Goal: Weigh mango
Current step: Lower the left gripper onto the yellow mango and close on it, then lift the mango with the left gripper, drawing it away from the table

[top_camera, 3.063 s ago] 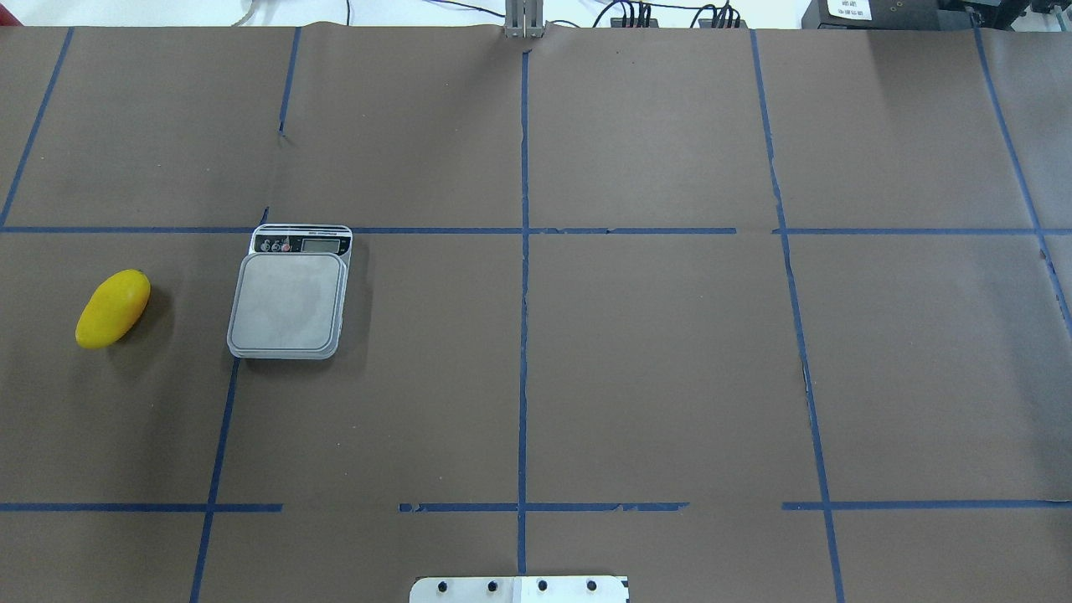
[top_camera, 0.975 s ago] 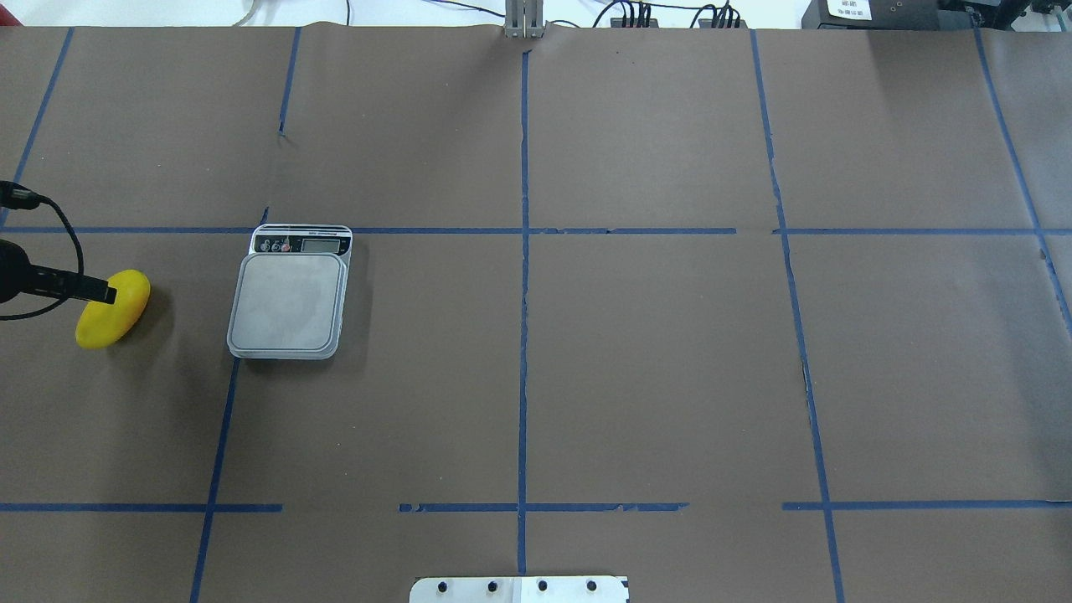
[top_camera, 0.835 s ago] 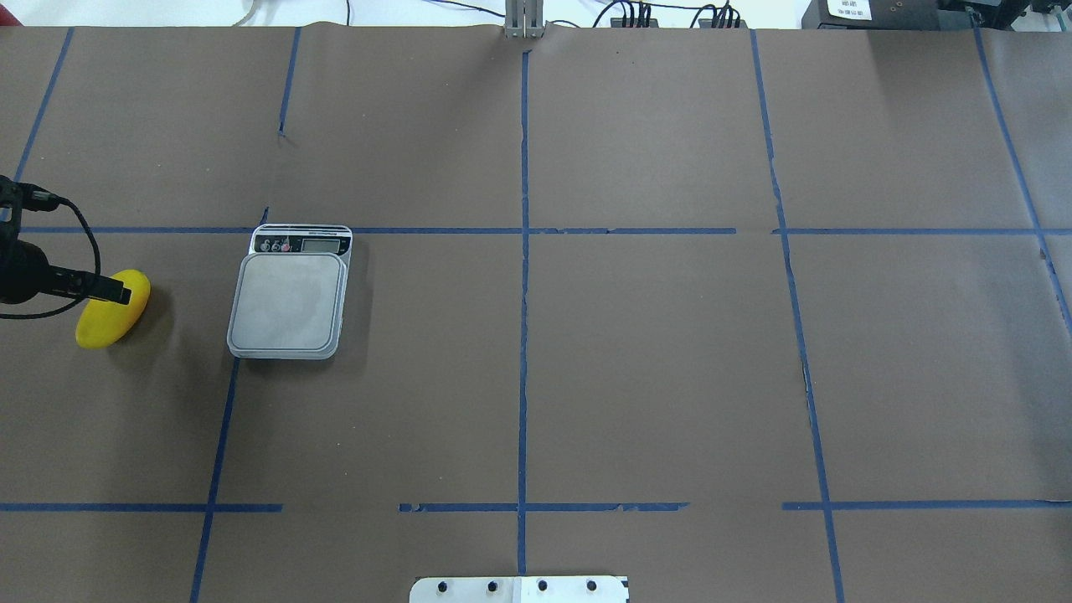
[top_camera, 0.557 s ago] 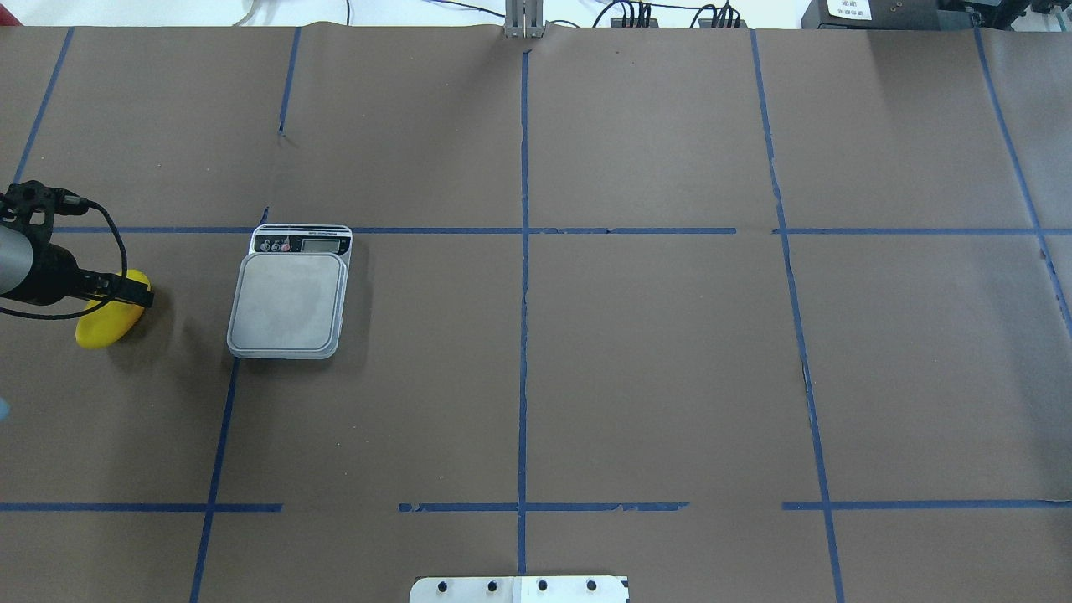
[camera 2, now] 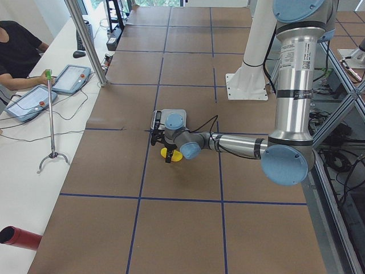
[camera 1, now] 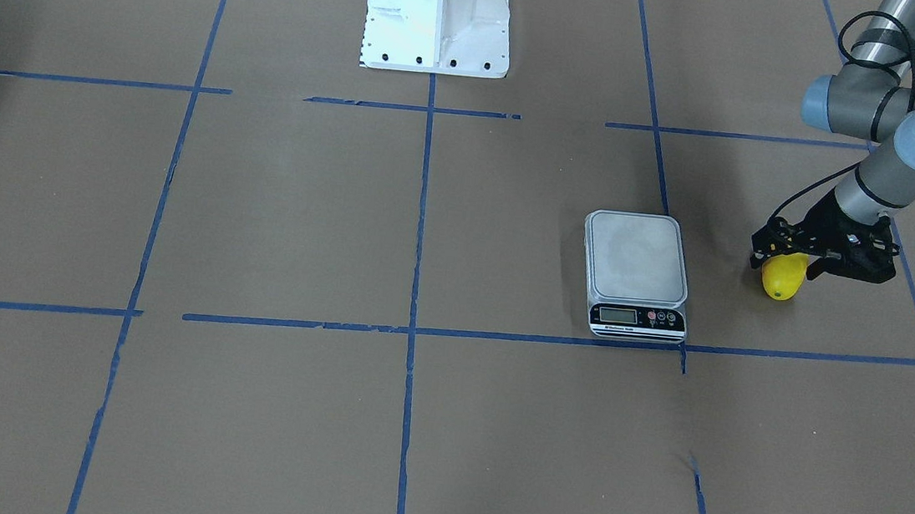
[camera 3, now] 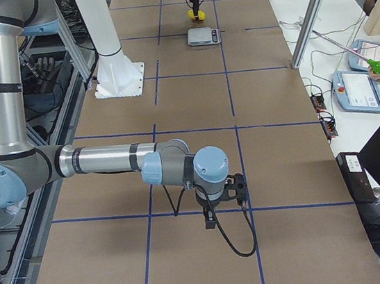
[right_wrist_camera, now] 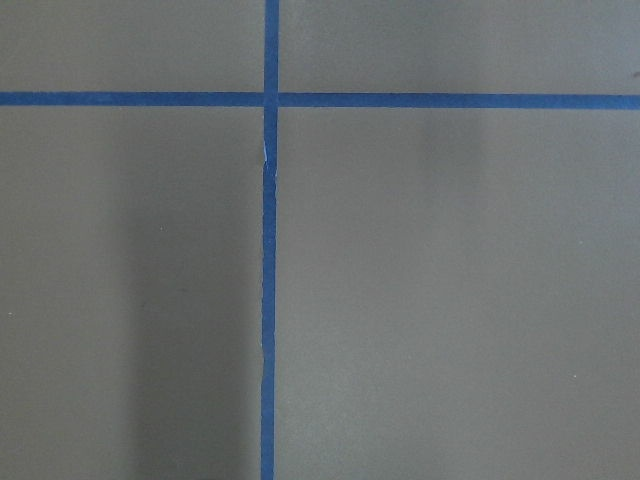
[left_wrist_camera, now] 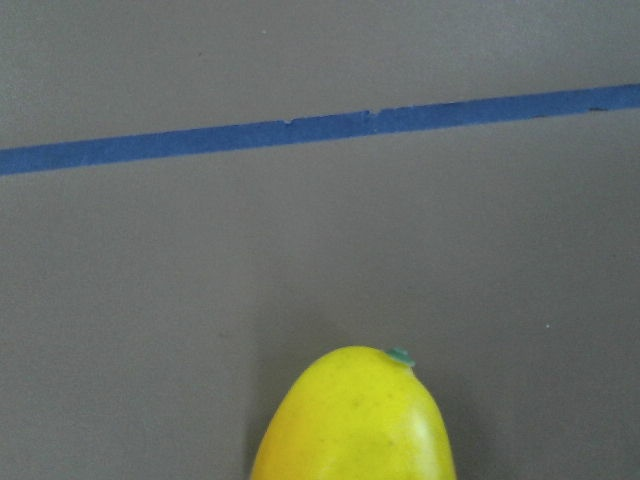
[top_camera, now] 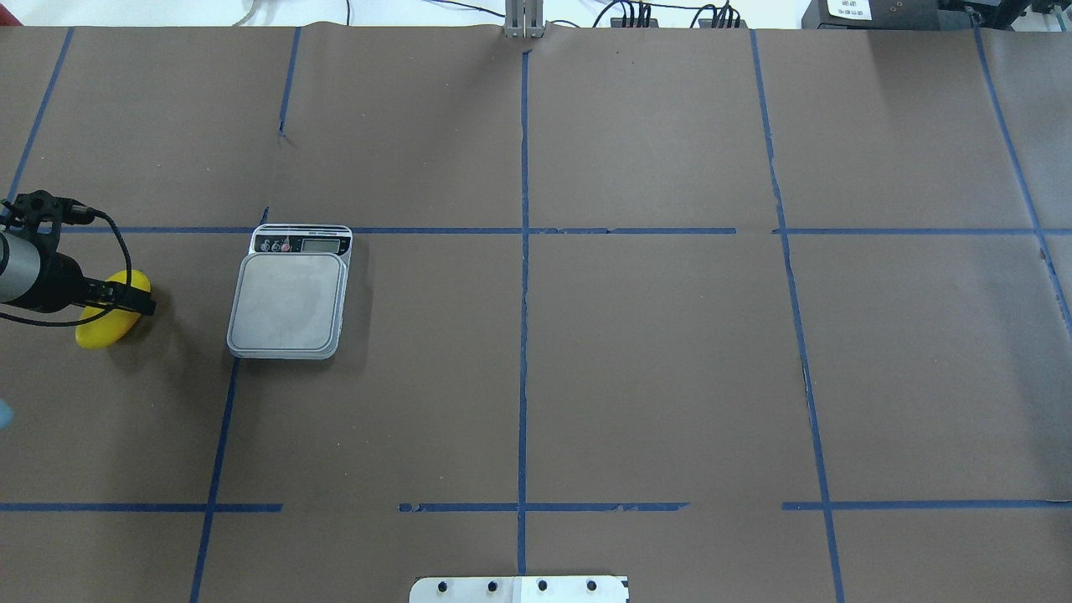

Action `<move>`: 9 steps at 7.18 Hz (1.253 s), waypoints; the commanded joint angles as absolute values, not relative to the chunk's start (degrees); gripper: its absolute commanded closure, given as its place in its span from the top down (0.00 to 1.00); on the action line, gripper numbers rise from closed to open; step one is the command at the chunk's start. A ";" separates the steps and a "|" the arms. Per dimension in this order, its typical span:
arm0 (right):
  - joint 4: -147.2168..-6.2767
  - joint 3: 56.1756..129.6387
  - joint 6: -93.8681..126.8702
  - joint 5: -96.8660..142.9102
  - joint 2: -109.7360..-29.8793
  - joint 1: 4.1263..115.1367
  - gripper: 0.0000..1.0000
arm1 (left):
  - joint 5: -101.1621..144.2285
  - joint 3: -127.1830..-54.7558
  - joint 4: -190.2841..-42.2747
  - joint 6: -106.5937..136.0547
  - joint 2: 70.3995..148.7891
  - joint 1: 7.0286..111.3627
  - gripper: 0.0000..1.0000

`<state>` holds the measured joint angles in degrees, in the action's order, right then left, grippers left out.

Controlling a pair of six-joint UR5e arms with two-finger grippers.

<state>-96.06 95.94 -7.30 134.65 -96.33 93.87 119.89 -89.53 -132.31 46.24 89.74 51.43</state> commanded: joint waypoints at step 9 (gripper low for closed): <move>-96.06 95.98 -7.29 134.65 -96.33 93.87 1.00 | 125.33 -121.89 -78.28 24.35 97.80 75.94 0.00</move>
<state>-96.06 95.97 -7.29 134.65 -96.33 93.87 125.30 -119.51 -87.91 26.48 93.08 73.06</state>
